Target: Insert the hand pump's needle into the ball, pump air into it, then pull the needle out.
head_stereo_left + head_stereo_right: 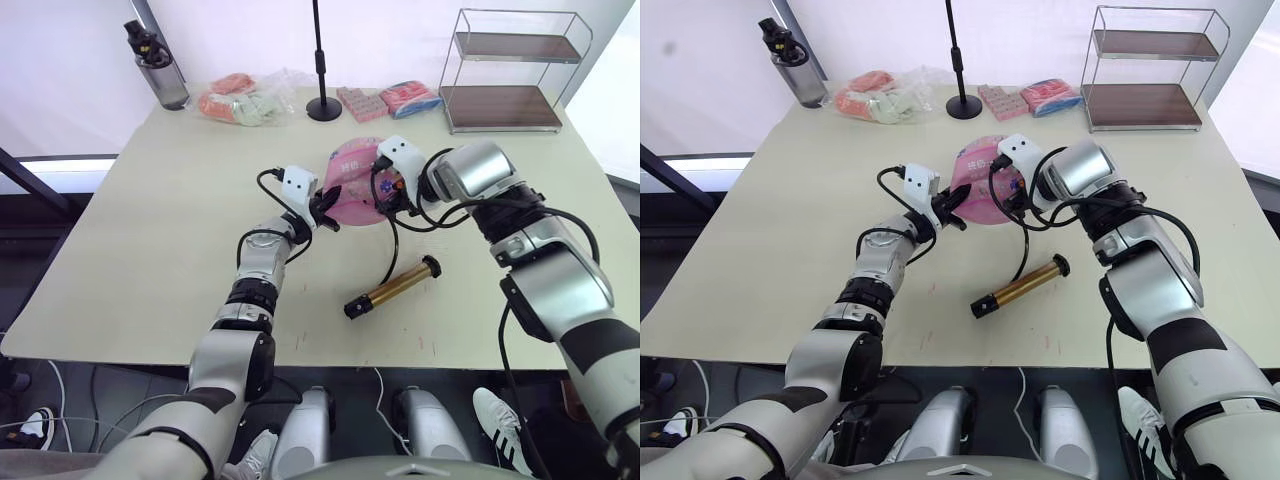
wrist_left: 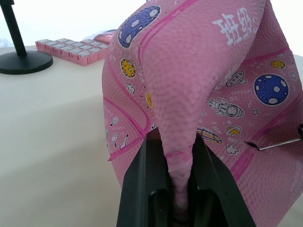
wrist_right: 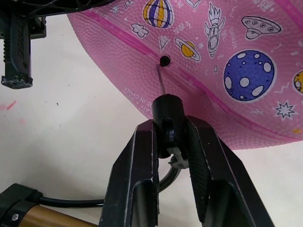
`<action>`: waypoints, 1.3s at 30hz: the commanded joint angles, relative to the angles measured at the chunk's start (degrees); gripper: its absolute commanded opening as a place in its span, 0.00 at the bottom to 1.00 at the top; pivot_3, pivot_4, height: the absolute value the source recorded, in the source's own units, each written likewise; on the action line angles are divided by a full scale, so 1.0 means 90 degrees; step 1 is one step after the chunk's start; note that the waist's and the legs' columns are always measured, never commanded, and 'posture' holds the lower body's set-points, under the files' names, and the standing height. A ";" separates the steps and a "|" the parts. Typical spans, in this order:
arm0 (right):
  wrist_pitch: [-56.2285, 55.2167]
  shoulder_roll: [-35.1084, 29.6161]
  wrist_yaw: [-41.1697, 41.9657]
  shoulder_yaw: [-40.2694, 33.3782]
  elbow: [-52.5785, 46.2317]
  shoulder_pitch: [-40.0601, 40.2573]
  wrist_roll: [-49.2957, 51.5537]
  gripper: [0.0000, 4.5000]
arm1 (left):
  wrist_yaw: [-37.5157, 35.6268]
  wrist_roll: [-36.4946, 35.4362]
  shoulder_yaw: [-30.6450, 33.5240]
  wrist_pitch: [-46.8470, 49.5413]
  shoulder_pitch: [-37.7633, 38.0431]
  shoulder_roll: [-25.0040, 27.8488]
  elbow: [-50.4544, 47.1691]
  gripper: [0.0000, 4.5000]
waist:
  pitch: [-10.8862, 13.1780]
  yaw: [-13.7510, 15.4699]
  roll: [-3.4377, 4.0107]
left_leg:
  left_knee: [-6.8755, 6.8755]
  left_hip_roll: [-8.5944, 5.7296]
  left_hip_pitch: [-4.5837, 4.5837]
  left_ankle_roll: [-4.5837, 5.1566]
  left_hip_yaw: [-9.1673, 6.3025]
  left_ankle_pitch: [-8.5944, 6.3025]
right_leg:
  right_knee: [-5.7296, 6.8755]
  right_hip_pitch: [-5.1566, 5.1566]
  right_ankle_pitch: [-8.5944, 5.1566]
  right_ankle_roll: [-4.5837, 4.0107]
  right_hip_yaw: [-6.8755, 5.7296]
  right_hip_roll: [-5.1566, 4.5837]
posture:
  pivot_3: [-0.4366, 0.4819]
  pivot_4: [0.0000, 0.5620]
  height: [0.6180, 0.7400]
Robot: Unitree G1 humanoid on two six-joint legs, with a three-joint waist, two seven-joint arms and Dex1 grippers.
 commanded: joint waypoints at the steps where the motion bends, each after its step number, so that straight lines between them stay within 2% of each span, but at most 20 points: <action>1: -0.0121 0.0038 0.0000 -0.0228 -0.0011 -0.0252 -0.0070 0.07 | -0.0085 0.0039 -0.0159 0.0077 0.0140 -0.0073 0.0020 0.02 | 0.0000 0.0000 0.0000 | 0.0000 0.0000 0.0000 0.0000 0.0000 0.0000 | 0.0000 0.0000 0.0000 0.0000 0.0000 0.0000 | 0.48 0.27 0.93; 16: -0.0380 0.0041 0.0055 -0.0342 0.0255 -0.0229 -0.0270 0.07 | -0.0071 0.0024 -0.0160 0.0085 0.0088 -0.0045 0.0122 0.02 | -0.0001 -0.0003 0.0001 | 0.0000 0.0000 -0.0002 0.0000 -0.0002 0.0000 | 0.0000 0.0000 0.0000 -0.0001 -0.0002 0.0000 | 0.48 0.27 0.93; 39: -0.0753 0.0277 0.0196 0.0025 0.1114 -0.0245 -0.0939 0.07 | -0.0077 0.0003 -0.0162 0.0108 0.0144 -0.0082 0.0077 0.02 | -0.0007 -0.0009 0.0006 | 0.0006 -0.0001 0.0008 -0.0009 -0.0006 0.0006 | 0.0015 0.0003 0.0004 -0.0006 -0.0003 0.0001 | 0.48 0.27 0.93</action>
